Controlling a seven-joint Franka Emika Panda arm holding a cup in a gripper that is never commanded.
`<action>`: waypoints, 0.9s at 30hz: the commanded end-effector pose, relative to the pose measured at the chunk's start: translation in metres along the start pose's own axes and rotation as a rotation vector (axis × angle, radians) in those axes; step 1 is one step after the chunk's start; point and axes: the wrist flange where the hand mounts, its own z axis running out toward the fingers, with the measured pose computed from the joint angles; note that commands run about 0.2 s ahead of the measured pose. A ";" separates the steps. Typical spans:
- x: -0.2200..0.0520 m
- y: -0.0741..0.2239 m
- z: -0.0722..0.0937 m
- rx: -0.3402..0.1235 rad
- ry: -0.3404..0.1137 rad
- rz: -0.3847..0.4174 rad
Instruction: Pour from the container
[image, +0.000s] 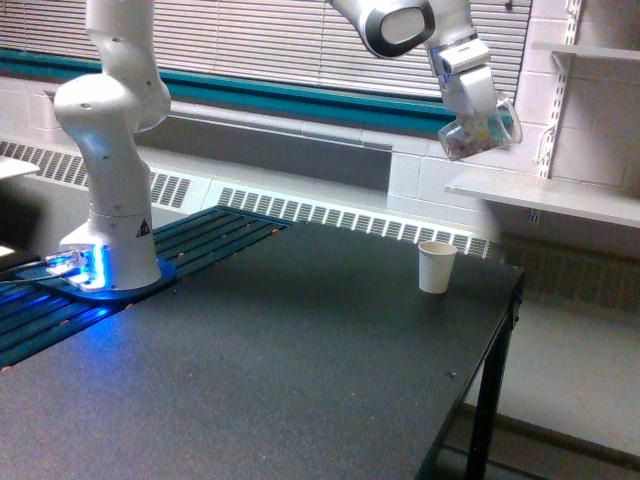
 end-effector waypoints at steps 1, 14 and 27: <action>-0.004 -0.004 0.000 -0.003 0.013 -0.010; -0.026 -0.002 0.012 -0.013 0.006 -0.076; -0.062 0.009 0.038 -0.063 -0.029 -0.158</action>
